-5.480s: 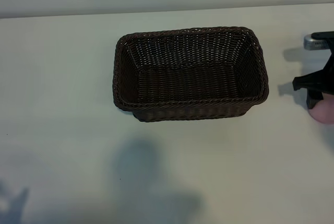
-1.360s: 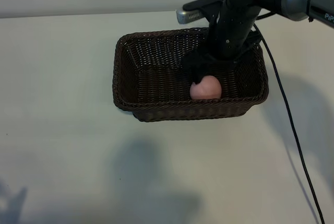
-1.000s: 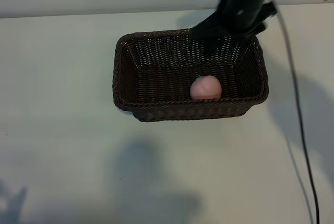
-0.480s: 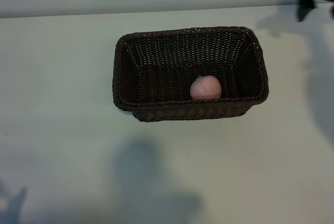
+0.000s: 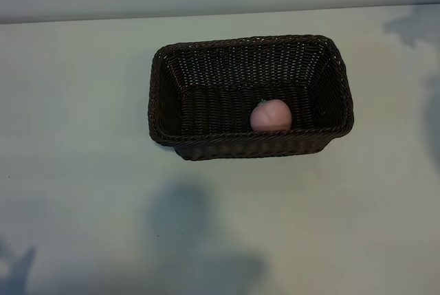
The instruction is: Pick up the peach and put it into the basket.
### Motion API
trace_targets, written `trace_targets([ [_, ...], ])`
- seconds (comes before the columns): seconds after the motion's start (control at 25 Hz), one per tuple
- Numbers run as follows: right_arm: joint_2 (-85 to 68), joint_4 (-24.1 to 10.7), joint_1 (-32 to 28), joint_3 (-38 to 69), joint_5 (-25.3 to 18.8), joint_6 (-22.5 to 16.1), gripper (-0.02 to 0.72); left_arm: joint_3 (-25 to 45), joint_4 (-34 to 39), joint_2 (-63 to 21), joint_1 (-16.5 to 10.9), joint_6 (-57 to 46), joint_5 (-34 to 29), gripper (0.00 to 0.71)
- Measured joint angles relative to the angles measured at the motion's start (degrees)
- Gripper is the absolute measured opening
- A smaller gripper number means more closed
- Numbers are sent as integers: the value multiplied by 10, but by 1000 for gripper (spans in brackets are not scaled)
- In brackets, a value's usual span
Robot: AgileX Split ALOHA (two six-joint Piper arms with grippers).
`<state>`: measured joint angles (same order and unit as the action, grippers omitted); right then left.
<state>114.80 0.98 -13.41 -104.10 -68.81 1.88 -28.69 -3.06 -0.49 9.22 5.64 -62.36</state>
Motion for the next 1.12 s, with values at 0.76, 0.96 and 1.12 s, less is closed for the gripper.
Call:
trace_targets([
  [0.76, -306, 2, 0, 3, -11, 2, 599, 0, 0, 0, 0, 0, 0, 588],
  [0.96, -432, 0, 0, 66, -12, 2, 599, 0, 0, 0, 0, 0, 0, 588],
  [1.12, -533, -3, 0, 141, -13, -3, 599, 0, 0, 0, 0, 0, 0, 588],
])
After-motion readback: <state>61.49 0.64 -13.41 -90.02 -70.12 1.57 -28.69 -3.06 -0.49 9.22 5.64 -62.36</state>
